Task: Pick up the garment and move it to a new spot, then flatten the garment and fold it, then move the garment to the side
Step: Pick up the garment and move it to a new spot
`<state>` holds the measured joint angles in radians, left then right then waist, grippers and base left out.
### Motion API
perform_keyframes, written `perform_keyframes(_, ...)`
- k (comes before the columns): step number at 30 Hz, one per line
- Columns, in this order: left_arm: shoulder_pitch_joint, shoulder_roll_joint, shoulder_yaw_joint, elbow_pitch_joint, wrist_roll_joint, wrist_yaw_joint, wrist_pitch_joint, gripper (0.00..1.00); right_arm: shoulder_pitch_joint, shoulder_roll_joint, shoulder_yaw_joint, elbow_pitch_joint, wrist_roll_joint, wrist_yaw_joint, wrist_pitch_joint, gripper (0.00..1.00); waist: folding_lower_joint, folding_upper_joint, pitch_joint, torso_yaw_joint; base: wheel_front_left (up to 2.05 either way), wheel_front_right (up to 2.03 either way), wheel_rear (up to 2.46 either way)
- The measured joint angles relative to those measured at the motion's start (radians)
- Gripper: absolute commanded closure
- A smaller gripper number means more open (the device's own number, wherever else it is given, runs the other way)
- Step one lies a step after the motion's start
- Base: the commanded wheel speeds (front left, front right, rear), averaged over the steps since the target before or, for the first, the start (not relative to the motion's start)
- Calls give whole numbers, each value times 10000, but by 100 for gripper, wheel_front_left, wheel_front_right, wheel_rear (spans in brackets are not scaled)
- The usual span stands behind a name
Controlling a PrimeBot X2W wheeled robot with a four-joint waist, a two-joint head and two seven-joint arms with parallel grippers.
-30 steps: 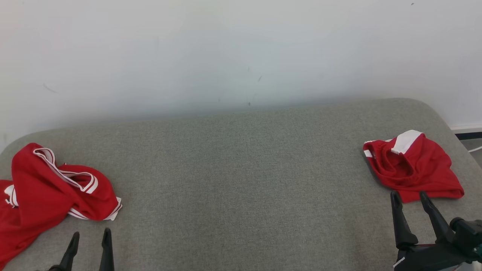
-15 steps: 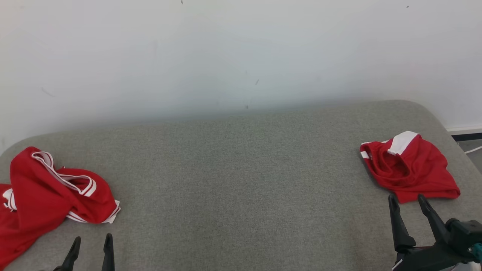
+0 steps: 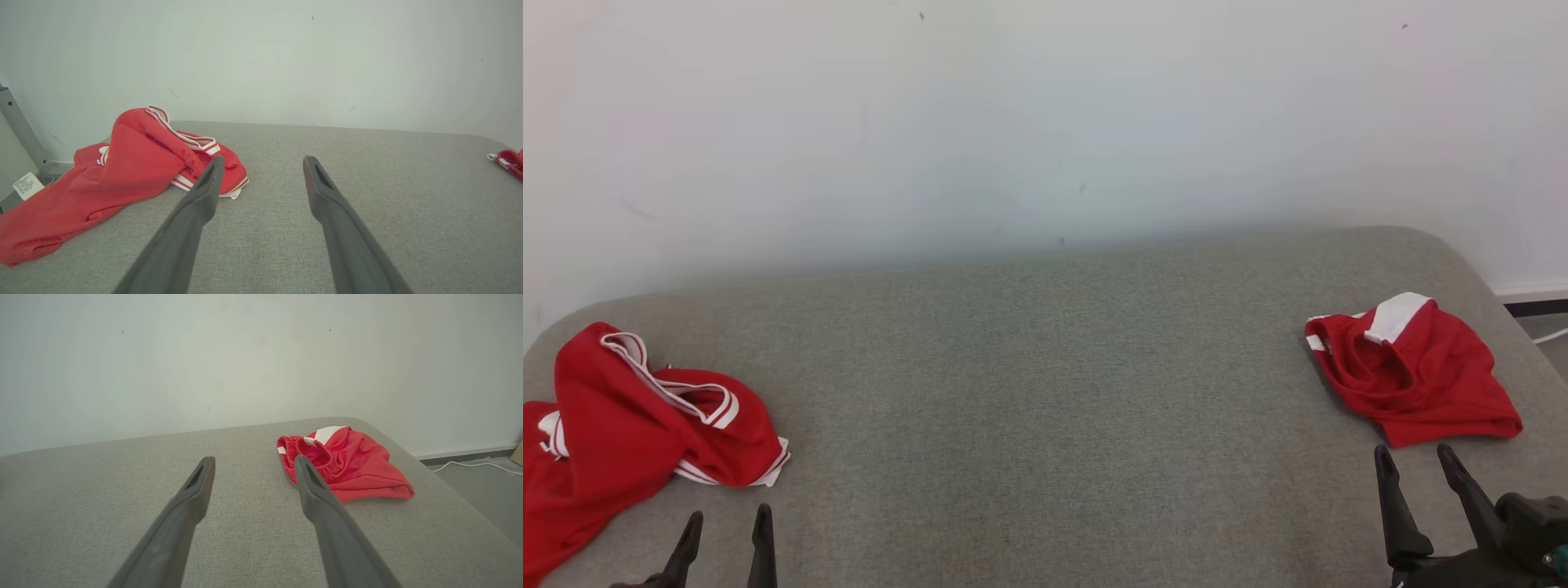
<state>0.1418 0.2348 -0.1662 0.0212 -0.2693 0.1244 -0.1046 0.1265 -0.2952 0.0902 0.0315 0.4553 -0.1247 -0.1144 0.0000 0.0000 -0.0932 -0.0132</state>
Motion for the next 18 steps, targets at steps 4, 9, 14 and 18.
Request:
perform_keyframes(4,-2,-2,0,-58,71,0,100,0,90,56,-2,-50,0,0,10,0,0,0,-3,189,0,0,0)
perform_keyframes(9,-24,8,2,-71,144,0,234,0,92,88,-46,-61,0,0,59,0,0,0,1,566,0,0,0)
perform_keyframes(14,-24,13,77,-136,219,0,337,0,88,217,40,-48,0,0,102,0,0,0,5,1106,0,0,0)
perform_keyframes(18,1,-13,445,-307,439,0,416,0,6,353,284,84,2,6,198,0,0,0,6,1750,0,0,0)
